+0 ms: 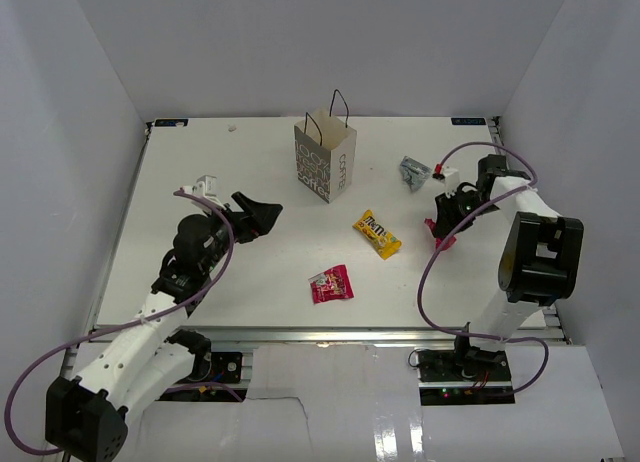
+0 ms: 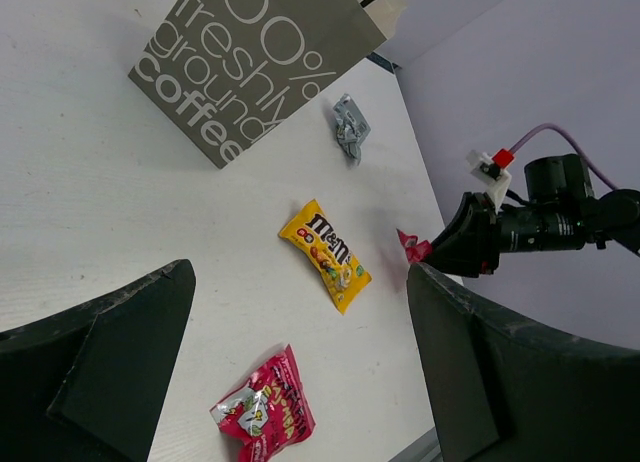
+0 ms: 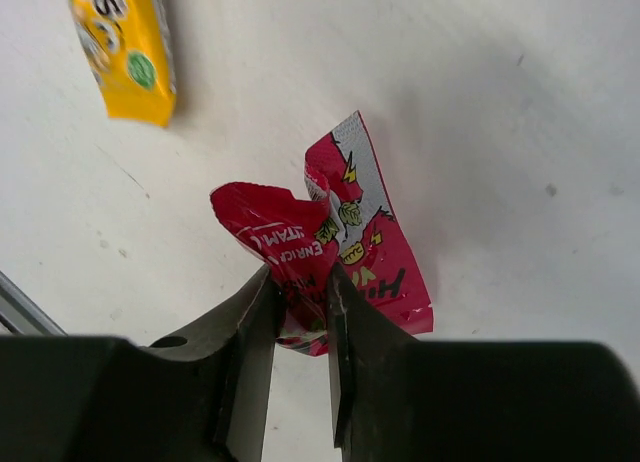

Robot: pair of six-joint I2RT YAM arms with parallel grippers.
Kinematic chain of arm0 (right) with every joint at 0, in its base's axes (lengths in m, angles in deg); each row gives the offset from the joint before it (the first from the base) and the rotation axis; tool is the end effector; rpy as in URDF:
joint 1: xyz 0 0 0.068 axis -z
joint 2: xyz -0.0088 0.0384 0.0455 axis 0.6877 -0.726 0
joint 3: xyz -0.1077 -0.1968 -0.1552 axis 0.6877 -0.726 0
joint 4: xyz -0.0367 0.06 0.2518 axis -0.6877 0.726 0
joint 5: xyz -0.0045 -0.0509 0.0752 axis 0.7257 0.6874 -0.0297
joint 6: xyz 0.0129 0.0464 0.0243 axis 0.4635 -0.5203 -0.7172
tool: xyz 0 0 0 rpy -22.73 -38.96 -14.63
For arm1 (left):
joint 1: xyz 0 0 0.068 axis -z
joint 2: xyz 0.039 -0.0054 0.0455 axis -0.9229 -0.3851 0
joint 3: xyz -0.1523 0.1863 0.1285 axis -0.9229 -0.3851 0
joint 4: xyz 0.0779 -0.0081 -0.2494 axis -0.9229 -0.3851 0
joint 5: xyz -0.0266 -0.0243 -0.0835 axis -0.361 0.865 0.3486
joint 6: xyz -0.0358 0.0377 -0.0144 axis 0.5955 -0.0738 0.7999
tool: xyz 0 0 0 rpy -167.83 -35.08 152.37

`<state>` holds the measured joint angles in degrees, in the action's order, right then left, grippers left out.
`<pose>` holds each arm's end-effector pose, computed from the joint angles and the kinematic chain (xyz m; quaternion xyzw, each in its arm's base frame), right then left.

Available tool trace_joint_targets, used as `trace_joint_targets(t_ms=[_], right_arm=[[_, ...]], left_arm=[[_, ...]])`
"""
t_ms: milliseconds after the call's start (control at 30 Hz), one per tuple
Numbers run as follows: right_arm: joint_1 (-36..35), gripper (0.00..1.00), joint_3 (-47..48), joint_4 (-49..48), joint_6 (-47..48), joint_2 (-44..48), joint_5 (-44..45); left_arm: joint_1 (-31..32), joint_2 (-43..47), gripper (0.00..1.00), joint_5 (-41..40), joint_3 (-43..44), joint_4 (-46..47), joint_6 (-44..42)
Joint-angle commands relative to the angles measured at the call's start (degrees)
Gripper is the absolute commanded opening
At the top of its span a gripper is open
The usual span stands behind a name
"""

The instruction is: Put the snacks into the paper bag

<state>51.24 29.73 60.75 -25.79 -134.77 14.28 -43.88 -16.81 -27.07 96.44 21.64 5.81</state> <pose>0.3217 -0.0260 0.1925 -0.3023 0.9121 0.1896 0.2019 0.1793 -0.0808 0.2778 -0.1087 0.7532 -0.3821 0.5243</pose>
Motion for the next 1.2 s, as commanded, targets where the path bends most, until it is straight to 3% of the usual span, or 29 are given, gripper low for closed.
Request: trace_joint_targets(t_ms=[0, 100, 233, 500, 667, 800, 967, 1167], right_arm=[[-1.02, 0.08, 5.08, -0.45, 1.88, 1.11, -6.52], [-1.2, 0.08, 7.63, 0.07, 2.14, 1.2, -9.23], [-3.04, 0.08, 15.53, -0.97, 5.83, 4.89, -20.83], [-19.19, 0.08, 38.3, -21.85, -1.8, 2.18, -31.02], [-27.11, 0.08, 46.82, -35.15, -12.7, -6.77, -27.89], [-29.15, 0.08, 48.94, -47.79, -20.43, -11.01, -18.67], [-29.59, 0.09, 54.3, -49.67, -21.41, -17.86, -16.19], [-29.68, 0.11, 52.91, -48.1, -17.56, -19.98, -15.92]], left_arm=[[0.0, 1.98, 0.97, 0.32, -0.64, 0.4, 0.35], [-0.08, 2.6, 0.97, -0.12, -0.82, 0.4, 0.35], [-0.08, 1.55, 0.97, 0.93, -0.73, 1.19, 0.09], [0.0, -7.32, 0.97, 7.95, 2.35, 2.07, -0.53], [0.09, -6.98, 0.97, 10.95, 0.07, 2.07, 0.0], [0.27, -3.73, 0.97, 11.31, -2.75, 1.89, 0.79], [0.35, -0.56, 0.97, 9.64, -4.77, 1.36, 1.58], [0.35, -3.63, 0.97, 10.95, -3.1, 1.36, 0.97]])
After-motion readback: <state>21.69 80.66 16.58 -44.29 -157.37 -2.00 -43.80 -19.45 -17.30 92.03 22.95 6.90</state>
